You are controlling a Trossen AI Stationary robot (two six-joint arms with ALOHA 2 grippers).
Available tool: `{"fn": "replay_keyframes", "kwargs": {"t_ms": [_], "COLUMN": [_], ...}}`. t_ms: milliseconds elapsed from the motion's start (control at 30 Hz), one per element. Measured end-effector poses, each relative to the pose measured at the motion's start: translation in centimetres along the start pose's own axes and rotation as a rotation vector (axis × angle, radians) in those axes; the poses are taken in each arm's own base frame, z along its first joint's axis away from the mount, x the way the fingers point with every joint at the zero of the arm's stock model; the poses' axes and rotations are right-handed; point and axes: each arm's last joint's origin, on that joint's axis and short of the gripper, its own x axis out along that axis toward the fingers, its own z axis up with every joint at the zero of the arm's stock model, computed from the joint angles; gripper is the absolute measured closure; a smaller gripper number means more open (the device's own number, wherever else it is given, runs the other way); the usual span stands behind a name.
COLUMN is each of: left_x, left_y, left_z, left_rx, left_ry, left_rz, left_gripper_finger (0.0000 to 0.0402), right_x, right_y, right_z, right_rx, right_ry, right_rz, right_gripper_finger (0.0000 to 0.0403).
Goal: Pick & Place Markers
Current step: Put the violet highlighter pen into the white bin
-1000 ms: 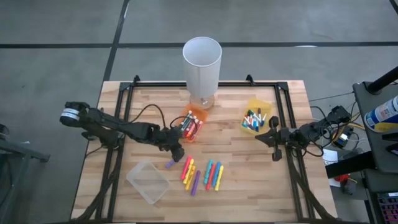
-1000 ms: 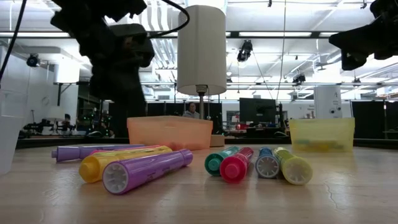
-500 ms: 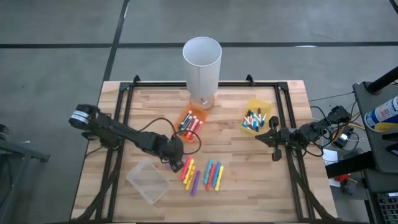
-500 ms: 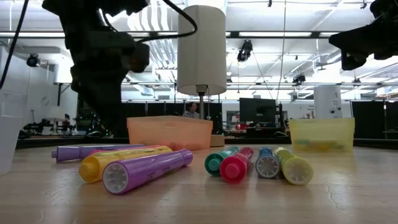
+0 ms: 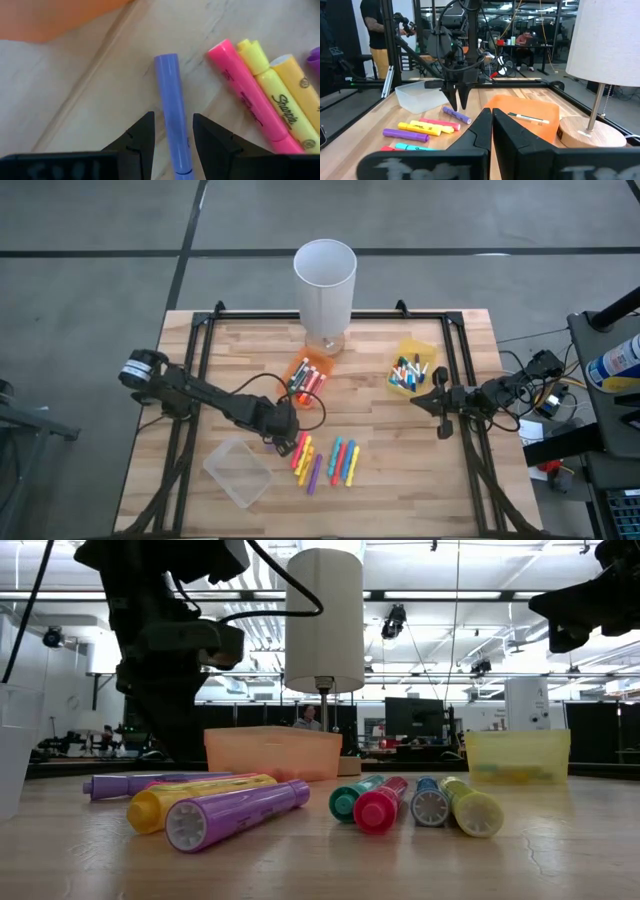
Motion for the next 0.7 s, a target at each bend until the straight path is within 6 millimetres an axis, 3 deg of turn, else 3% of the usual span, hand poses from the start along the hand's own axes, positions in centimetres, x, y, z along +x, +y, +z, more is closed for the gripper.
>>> {"fn": "replay_keyframes", "kwargs": {"t_ms": [700], "left_x": [1.9], "left_y": [-0.2], "left_z": [-0.3], "left_rx": [0.03], "left_ry": [0.026], "left_rz": [0.048], "left_gripper_finger": [0.0275], "right_x": [0.0], "right_y": [0.0], "right_z": [0.0], "right_rx": [0.0], "right_ry": [0.0], "right_rz": [0.0], "right_gripper_finger": [0.0394]}}
